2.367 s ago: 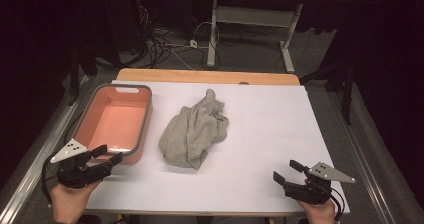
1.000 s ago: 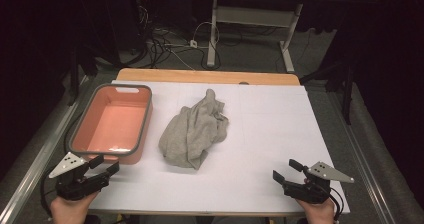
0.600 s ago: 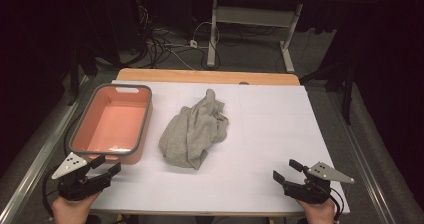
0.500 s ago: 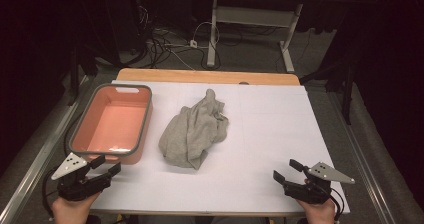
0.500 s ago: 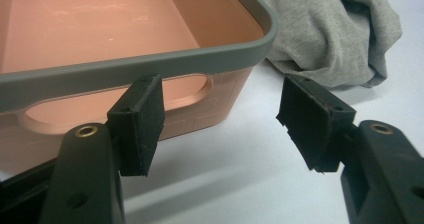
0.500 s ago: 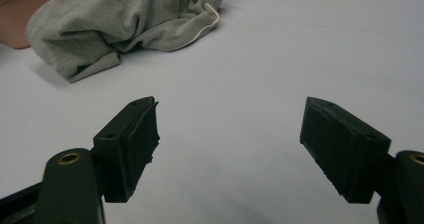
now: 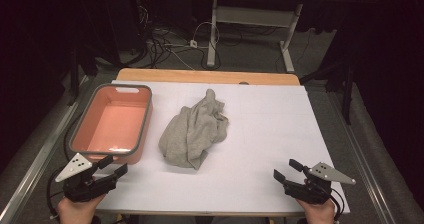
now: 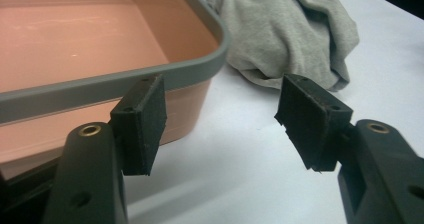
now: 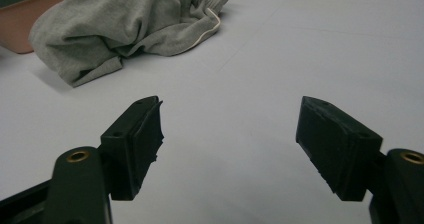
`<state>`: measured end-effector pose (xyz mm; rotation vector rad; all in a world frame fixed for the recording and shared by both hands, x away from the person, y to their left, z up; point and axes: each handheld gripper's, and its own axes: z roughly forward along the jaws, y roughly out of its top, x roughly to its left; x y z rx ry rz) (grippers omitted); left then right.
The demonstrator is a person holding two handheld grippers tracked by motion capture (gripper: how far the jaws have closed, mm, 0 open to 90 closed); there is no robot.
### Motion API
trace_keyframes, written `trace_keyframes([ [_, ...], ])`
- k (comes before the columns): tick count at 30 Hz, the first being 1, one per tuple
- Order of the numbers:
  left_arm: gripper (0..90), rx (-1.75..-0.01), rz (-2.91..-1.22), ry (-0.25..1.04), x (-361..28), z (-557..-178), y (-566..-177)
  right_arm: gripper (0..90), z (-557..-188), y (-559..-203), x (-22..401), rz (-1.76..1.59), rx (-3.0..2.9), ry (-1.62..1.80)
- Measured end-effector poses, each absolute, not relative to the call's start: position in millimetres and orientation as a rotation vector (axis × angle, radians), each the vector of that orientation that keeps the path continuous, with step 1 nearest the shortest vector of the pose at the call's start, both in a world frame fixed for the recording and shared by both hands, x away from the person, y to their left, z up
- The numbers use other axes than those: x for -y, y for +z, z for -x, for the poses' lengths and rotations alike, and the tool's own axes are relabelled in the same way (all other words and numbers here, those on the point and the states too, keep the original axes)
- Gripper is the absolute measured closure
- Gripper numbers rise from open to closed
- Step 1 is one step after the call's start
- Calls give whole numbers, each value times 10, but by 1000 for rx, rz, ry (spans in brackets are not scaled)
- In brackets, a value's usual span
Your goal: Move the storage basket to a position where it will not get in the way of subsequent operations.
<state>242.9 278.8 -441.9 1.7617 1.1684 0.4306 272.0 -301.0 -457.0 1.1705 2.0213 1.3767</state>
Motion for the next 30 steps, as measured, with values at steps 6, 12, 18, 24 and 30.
trace_keyframes([
  [6,348,-1146,-1776,421,-2718,-2473,-4416,289,-2725,-4568,2985,-1164,-2024,1384],
  [12,354,-1114,-1801,414,-2618,-2505,-4408,290,-2741,-4563,2932,-1157,-2035,1396],
  [18,354,-1075,-1824,404,-2515,-2555,-4396,290,-2760,-4555,2904,-1165,-2032,1423],
  [24,354,-1013,-1856,382,-2358,-2609,-4397,298,-2811,-4547,2907,-1216,-2000,1463],
  [30,354,-1000,-1860,353,-2299,-2665,-4415,302,-2839,-4537,2840,-1198,-2005,1447],
])
